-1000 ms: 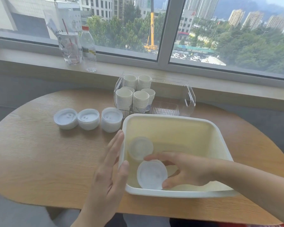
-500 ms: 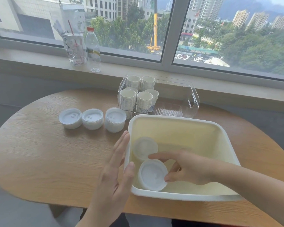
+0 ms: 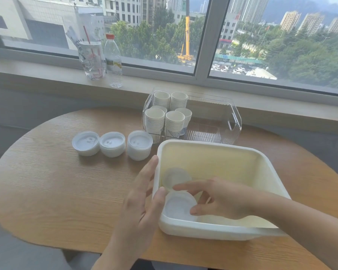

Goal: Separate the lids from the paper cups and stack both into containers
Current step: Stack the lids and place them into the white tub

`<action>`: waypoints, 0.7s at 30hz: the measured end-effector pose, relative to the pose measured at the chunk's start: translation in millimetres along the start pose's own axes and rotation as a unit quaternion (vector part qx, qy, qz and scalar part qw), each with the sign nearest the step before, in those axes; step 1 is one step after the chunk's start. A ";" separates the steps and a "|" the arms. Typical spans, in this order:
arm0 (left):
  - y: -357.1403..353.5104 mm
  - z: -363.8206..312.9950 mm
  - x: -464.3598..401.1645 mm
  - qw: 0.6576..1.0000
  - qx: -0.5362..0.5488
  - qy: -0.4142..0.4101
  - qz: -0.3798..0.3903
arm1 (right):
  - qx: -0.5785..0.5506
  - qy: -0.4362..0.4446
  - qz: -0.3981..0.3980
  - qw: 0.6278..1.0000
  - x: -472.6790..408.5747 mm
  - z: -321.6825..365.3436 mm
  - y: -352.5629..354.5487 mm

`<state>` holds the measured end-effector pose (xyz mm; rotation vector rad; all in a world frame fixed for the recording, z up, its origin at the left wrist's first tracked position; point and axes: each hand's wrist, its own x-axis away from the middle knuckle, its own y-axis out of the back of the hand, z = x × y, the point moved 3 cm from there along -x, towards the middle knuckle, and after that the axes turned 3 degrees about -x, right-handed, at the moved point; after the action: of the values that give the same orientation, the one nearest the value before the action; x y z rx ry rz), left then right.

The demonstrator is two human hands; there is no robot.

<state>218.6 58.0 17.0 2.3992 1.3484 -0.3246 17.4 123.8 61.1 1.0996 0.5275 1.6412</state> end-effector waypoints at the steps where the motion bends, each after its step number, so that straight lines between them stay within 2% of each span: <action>1: -0.2 0.4 -2.8 1.000 0.013 0.009 0.006 | 0.022 -0.001 -0.002 1.000 -0.2 1.6 4.8; 3: 0.3 0.1 -8.3 1.000 0.010 0.012 0.012 | 0.069 0.006 -0.031 0.997 -1.4 6.6 18.1; 5: 2.9 0.2 -12.5 1.000 -0.010 0.005 0.013 | 0.087 0.029 -0.100 0.991 -2.9 12.9 35.4; 8: 11.3 4.7 -20.4 1.000 -0.008 0.004 -0.001 | 0.041 0.075 -0.222 0.971 -7.3 20.6 60.7; 11: 24.9 26.0 -38.4 0.996 -0.040 0.024 -0.070 | 0.008 0.122 -0.291 0.949 -18.8 24.2 77.1; 14: 36.3 59.5 -62.5 0.982 -0.137 0.054 -0.116 | 0.020 0.131 -0.286 0.949 -36.5 26.8 82.7; 17: 36.6 88.0 -83.5 0.970 -0.201 0.088 -0.105 | 0.037 0.129 -0.246 0.960 -53.4 29.6 78.1; 21: 29.0 113.0 -106.7 0.963 -0.234 0.090 -0.095 | 0.038 0.134 -0.221 0.965 -66.2 25.6 68.0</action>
<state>186.2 -85.9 -39.7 1.9470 1.5355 0.1582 6.8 34.2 100.0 0.7444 0.9480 1.3845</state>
